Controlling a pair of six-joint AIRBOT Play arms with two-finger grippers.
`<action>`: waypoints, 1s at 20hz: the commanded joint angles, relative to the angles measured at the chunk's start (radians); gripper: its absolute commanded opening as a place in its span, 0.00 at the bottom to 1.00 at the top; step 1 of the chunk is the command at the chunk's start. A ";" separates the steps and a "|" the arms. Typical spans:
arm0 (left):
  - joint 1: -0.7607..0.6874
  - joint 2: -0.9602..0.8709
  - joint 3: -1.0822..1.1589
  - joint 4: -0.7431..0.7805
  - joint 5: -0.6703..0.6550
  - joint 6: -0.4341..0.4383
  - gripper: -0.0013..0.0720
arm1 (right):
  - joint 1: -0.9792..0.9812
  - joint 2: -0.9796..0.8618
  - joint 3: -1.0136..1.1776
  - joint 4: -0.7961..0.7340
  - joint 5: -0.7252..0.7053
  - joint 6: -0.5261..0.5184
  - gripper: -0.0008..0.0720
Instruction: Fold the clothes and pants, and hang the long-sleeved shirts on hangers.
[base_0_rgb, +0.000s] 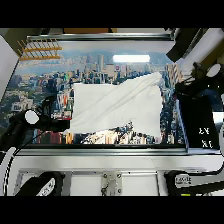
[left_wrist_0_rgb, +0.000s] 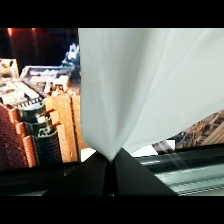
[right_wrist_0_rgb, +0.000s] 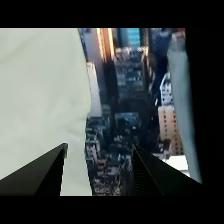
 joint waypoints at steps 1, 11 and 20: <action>-0.001 0.001 -0.001 0.000 0.003 0.000 0.02 | -0.069 0.016 -0.224 0.202 -0.127 -0.050 0.62; -0.001 0.001 -0.001 0.000 0.003 0.000 0.02 | -0.056 -0.138 -0.309 0.547 -0.290 -0.274 0.62; 0.006 0.001 0.000 -0.001 0.013 0.000 0.02 | 0.005 -0.154 -0.306 0.562 -0.281 -0.390 0.03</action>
